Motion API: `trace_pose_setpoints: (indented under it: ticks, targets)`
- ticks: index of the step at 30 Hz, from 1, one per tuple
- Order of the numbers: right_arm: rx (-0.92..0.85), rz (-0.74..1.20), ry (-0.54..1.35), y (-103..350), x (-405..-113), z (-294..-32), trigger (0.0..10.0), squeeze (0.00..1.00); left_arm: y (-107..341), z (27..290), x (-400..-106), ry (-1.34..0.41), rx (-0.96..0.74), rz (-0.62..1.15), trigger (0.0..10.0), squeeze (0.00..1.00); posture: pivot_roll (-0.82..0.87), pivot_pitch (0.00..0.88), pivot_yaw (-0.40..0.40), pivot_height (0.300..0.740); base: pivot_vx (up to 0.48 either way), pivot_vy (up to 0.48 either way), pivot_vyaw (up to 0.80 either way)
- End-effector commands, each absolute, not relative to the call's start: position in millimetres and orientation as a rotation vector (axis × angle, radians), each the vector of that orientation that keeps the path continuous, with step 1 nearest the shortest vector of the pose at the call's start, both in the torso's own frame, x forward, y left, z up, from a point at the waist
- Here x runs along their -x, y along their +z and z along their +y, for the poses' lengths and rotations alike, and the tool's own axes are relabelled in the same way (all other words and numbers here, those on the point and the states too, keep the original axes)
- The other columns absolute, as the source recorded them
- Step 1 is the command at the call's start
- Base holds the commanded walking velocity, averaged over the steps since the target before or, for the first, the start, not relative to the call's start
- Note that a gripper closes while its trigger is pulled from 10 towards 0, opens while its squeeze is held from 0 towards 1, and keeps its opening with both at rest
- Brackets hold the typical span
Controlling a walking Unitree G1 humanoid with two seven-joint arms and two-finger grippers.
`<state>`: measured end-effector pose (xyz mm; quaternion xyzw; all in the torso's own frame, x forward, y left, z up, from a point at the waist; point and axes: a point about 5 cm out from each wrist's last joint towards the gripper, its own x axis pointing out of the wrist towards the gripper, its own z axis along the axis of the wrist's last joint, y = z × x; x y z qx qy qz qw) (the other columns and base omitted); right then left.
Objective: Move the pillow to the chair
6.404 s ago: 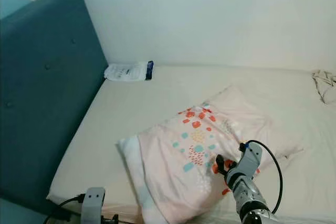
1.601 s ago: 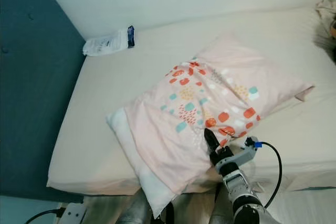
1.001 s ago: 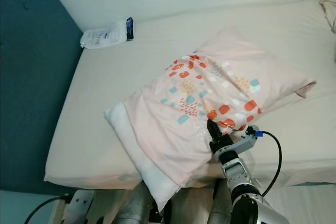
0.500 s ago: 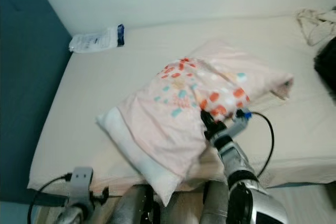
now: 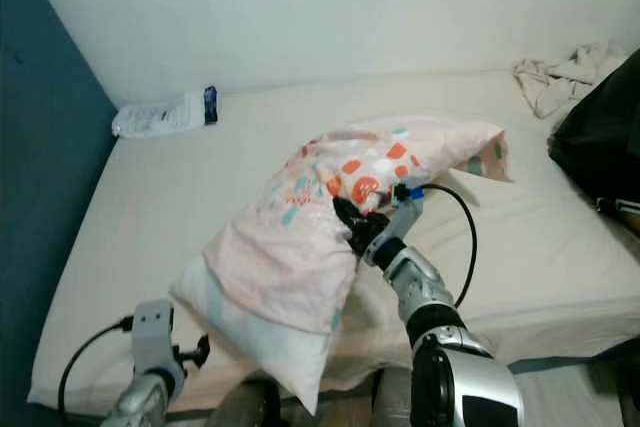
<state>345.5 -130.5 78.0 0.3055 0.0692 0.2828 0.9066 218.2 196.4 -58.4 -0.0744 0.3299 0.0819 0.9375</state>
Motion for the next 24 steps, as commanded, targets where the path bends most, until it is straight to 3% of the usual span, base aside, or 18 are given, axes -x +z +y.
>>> trace_pose_setpoints:
  ticks: [1, 15, 20, 21, 22, 23, 24]
  targets:
    - [-0.634, 0.107, 0.620, 84.6, -347.7, -127.6, 0.0, 0.00, -62.1, 198.5, -212.6, 0.188, 0.167, 0.699, 10.0, 0.00, -0.12, 0.034, -0.012, 0.671, 0.000, 0.000, 0.00]
    - [-0.624, 0.159, 0.608, 74.7, -342.8, -127.1, 0.0, 0.00, -74.5, 190.9, -195.3, 0.185, 0.182, 0.790, 10.0, 0.00, -0.13, 0.032, -0.016, 0.736, 0.000, 0.000, 0.00]
    - [-0.601, 0.191, 0.619, 68.9, -339.1, -124.0, 0.0, 0.00, -78.4, 191.0, -188.4, 0.193, 0.177, 0.820, 10.0, 0.00, -0.13, 0.029, -0.017, 0.740, 0.000, 0.000, 0.00]
    - [-0.531, 0.269, 0.619, 56.3, -332.0, -122.0, 2.7, 0.00, -82.3, 190.0, -181.5, 0.199, 0.180, 0.850, 10.0, 0.00, -0.13, 0.027, -0.021, 0.740, 0.000, 0.000, 0.00]
    - [-0.531, 0.269, 0.619, 56.3, -332.0, -122.0, 2.7, 0.00, -82.3, 190.0, -181.5, 0.199, 0.180, 0.850, 10.0, 0.00, -0.13, 0.027, -0.021, 0.740, 0.000, 0.000, 0.00]
    - [-0.460, 0.356, 0.583, 42.4, -325.0, -123.0, 10.0, 0.00, -85.4, 189.1, -176.0, 0.206, 0.179, 0.878, 10.0, 0.00, -0.13, 0.026, -0.023, 0.740, 0.000, 0.000, 0.00]
    - [-0.436, 0.387, 0.564, 36.5, -321.6, -124.6, 10.0, 0.00, -86.9, 188.4, -173.5, 0.207, 0.179, 0.892, 10.0, 0.00, -0.13, 0.025, -0.025, 0.740, 0.000, 0.000, 0.00]
